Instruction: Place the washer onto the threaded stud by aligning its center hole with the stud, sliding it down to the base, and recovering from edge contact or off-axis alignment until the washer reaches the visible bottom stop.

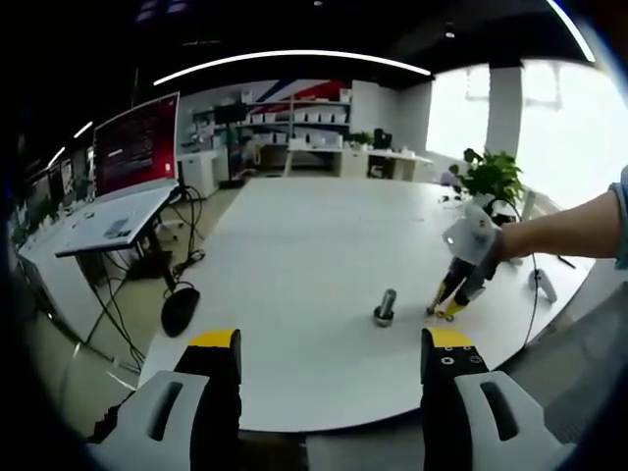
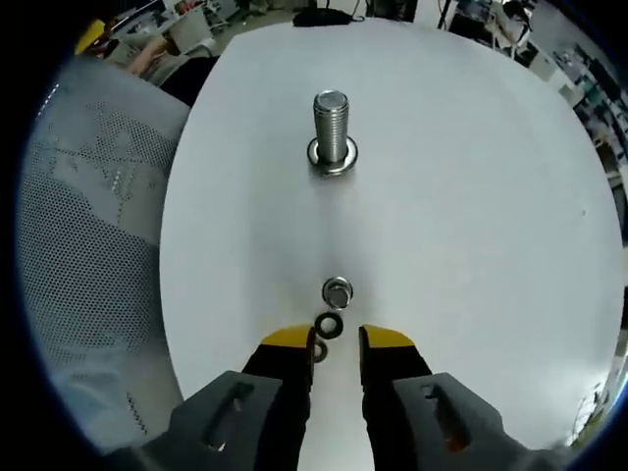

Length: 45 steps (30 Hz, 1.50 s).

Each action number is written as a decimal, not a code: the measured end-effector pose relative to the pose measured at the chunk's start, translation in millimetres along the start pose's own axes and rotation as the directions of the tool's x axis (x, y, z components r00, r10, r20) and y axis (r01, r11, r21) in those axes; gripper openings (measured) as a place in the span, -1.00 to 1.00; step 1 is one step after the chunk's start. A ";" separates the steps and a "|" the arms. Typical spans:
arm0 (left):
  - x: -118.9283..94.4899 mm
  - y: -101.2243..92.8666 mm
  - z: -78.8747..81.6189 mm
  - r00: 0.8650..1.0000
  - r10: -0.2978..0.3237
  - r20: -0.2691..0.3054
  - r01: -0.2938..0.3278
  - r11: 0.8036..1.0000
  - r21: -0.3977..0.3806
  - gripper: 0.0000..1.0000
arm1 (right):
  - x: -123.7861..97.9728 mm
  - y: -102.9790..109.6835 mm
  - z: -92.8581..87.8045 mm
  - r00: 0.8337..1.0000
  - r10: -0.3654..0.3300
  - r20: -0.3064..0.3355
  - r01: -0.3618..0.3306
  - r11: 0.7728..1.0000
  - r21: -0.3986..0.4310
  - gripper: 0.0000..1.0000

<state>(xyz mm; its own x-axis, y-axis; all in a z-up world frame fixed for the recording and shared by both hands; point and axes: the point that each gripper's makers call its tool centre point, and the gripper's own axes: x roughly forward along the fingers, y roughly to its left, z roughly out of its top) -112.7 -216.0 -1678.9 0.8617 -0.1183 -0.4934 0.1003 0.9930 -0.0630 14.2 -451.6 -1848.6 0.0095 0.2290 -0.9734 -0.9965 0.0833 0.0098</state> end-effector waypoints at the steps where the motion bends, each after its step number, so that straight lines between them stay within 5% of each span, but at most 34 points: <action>1: 0.0 0.1 0.0 1.000 0.000 0.000 0.000 1.000 0.000 0.47 | 0.5 0.4 -0.3 1.000 0.001 0.000 -0.001 1.000 0.001 -0.60; 14: -0.3 0.8 -0.2 1.000 0.006 0.001 -0.006 1.000 -0.002 0.47 | 6.0 2.5 0.7 1.000 0.010 -0.015 -0.010 1.000 0.011 -0.63; 21: 0.4 0.4 -0.6 1.000 0.004 -0.005 -0.004 1.000 0.006 0.46 | 6.8 3.0 0.8 0.999 -0.015 -0.034 0.013 0.998 -0.066 -0.64; 23: 0.9 0.7 -2.0 1.000 0.006 -0.014 -0.005 1.000 0.017 0.45 | 6.5 2.4 0.2 0.999 -0.006 -0.036 0.005 1.000 -0.006 -0.64; 29: 3.0 1.7 -4.9 0.999 -0.007 -0.035 0.008 0.999 0.045 0.41 | 7.4 3.0 0.9 0.998 -0.017 -0.065 0.015 0.999 -0.038 -0.65; 45: 2.1 -0.7 -4.9 0.999 -0.016 -0.035 0.017 0.999 0.037 0.34 | 7.1 1.3 0.3 0.997 -0.031 -0.066 0.034 0.998 0.045 -0.70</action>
<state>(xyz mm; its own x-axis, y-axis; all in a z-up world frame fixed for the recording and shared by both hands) -113.4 -216.9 -1684.2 0.8422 -0.1342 -0.5223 0.1336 0.9903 -0.0389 13.0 -449.6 -1855.5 0.0348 0.1614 -0.9863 -0.9909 0.1341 -0.0130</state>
